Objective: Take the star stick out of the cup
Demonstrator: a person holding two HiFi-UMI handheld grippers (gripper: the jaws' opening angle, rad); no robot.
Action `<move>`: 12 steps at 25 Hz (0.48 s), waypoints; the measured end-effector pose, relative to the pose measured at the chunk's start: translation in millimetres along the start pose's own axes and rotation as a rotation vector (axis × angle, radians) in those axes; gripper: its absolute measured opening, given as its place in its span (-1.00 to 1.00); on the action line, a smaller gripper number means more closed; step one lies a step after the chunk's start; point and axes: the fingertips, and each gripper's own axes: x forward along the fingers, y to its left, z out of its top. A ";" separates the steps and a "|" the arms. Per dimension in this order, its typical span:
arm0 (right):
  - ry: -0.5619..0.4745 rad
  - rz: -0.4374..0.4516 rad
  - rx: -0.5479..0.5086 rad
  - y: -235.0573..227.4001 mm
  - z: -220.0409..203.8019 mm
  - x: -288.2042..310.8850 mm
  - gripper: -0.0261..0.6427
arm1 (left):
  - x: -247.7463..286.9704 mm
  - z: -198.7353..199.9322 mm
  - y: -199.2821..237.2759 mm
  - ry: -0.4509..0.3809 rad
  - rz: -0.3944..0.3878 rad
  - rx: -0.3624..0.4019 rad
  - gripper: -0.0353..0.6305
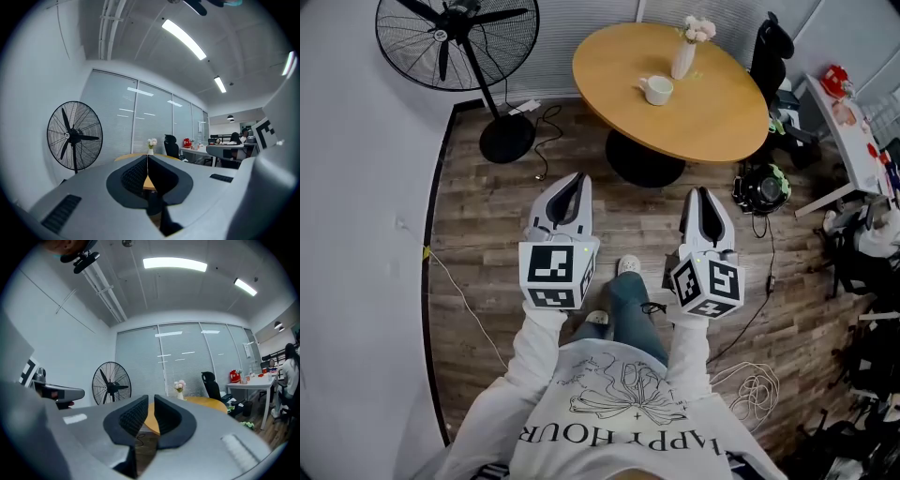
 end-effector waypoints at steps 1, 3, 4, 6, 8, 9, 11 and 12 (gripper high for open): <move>-0.001 0.001 0.002 -2.2 -0.1 6.0 -0.82 | 4.7 0.1 1.8 0.000 0.005 0.000 -0.87; -0.002 0.007 0.004 -5.3 -0.9 20.2 -0.82 | 15.3 0.0 6.8 0.003 0.015 0.000 -0.87; -0.001 0.012 0.003 -6.2 -1.6 28.2 -0.82 | 21.2 -0.2 9.9 0.005 0.020 0.000 -0.87; 0.004 0.025 0.005 -8.2 -3.0 44.7 -0.78 | 34.1 -0.7 16.4 0.008 0.035 0.000 -0.87; 0.007 0.037 0.005 -12.5 -3.7 61.9 -0.77 | 49.1 -0.7 21.7 0.011 0.049 -0.003 -0.87; 0.007 0.040 0.006 -15.9 -3.9 70.9 -0.77 | 57.5 -0.3 23.7 0.011 0.055 -0.005 -0.87; 0.009 0.046 0.010 -24.5 -4.3 89.7 -0.77 | 75.3 1.1 26.7 0.011 0.065 -0.008 -0.87; 0.009 0.049 0.012 -29.3 -4.2 99.6 -0.77 | 84.9 2.5 27.9 0.010 0.069 -0.009 -0.87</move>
